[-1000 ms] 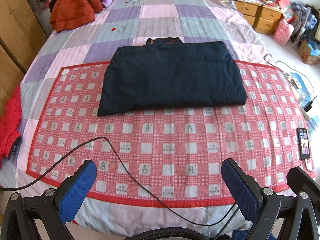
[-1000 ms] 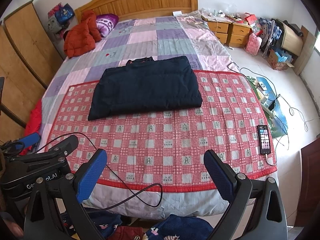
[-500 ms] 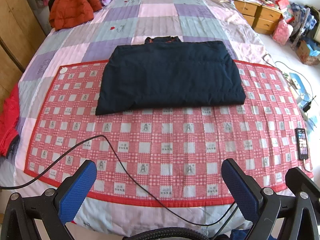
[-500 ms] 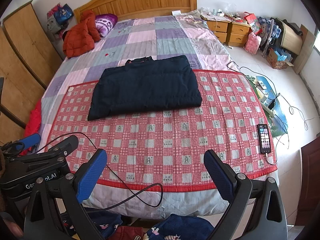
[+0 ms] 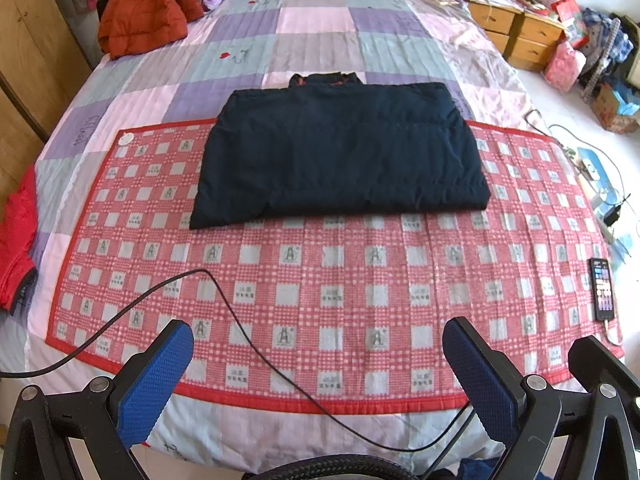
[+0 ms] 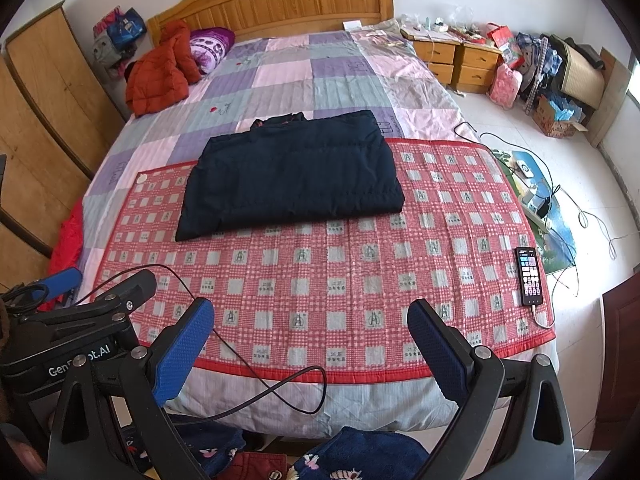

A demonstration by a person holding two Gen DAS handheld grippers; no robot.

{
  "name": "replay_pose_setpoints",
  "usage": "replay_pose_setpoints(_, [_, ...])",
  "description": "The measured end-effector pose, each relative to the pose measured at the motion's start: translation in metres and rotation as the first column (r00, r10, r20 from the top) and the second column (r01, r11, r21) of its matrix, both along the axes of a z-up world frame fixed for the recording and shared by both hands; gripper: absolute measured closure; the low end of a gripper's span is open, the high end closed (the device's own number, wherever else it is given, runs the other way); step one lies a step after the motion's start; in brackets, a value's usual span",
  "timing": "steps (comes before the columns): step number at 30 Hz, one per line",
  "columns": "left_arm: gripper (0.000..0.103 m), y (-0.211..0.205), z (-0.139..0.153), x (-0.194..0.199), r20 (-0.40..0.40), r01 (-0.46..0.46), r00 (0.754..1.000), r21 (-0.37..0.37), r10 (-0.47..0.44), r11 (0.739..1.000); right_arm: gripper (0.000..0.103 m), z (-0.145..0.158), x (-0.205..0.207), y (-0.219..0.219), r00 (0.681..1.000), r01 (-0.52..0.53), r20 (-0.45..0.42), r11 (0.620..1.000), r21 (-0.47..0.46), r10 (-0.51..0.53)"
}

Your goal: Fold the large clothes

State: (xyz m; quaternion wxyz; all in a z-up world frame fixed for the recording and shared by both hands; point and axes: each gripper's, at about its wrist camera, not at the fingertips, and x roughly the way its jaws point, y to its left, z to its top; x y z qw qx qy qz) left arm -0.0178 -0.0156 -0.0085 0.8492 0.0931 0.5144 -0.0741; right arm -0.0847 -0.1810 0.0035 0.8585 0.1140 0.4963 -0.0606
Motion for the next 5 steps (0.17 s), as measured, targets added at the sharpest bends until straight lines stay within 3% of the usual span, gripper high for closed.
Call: replay_pose_setpoints(5, [0.001, -0.0059, -0.0001, -0.0029, 0.002, 0.0, 1.0, -0.003, 0.0, 1.0, 0.003, -0.0001, -0.0001, -0.0007, 1.0, 0.0, 0.0, 1.0, 0.0, 0.0])
